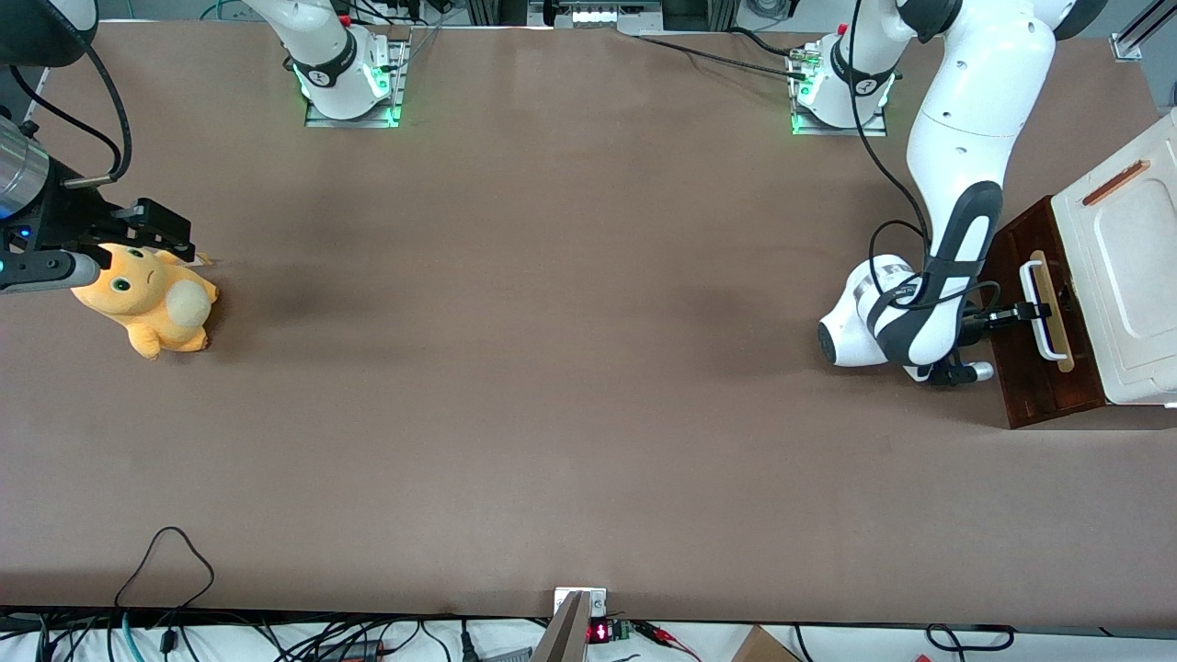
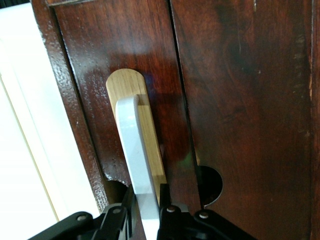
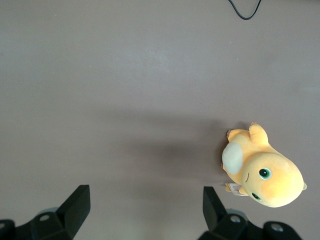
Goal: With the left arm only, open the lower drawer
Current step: 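Close the left gripper on the white handle bar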
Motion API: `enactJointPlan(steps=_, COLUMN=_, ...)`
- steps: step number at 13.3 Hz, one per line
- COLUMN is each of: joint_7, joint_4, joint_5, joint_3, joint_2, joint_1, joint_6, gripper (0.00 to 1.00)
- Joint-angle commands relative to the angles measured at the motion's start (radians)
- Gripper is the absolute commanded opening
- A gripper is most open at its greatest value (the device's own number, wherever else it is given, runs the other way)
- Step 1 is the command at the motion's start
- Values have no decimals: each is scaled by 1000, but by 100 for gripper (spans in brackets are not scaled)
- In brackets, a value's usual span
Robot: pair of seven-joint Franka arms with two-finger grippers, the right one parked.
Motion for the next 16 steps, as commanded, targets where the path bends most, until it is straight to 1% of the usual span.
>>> enactJointPlan(steps=1, joint_7=4, joint_4=0, joint_5=-12, joint_3=0, joint_2=-4, joint_1=7, joint_6=-18, gripper=19)
enactJointPlan(steps=4, joint_7=13, joint_4=0, joint_5=-12, joint_3=0, joint_2=-2, joint_1=10, joint_6=-18, gripper=27)
enactJointPlan(steps=5, joint_7=13, joint_4=0, joint_5=-12, joint_3=0, joint_2=-2, joint_1=18, joint_6=-18, gripper=34)
enactJointPlan(steps=7, joint_7=13, joint_4=0, joint_5=-12, joint_3=0, joint_2=-2, joint_1=19, joint_6=-18, gripper=43)
enactJointPlan(steps=8, joint_7=15, joint_4=0, joint_5=-12, joint_3=0, joint_2=-2, joint_1=19, joint_6=-18, gripper=44)
enactJointPlan(steps=9, joint_7=15, joint_4=0, joint_5=-12, joint_3=0, joint_2=-2, joint_1=19, joint_6=-17, gripper=44)
enactJointPlan(steps=10, joint_7=13, joint_4=0, joint_5=-12, joint_3=0, joint_2=0, joint_1=19, joint_6=-17, gripper=41)
enactJointPlan(steps=12, joint_7=10, joint_4=0, joint_5=-12, joint_3=0, joint_2=-2, joint_1=19, joint_6=-17, gripper=27)
enactJointPlan(steps=13, joint_7=9, joint_4=2, joint_5=-11, joint_3=0, joint_2=-2, joint_1=19, joint_6=-17, gripper=24)
enactJointPlan(steps=16, joint_7=16, joint_4=2, joint_5=-11, joint_3=0, joint_2=-2, joint_1=18, joint_6=-15, gripper=22)
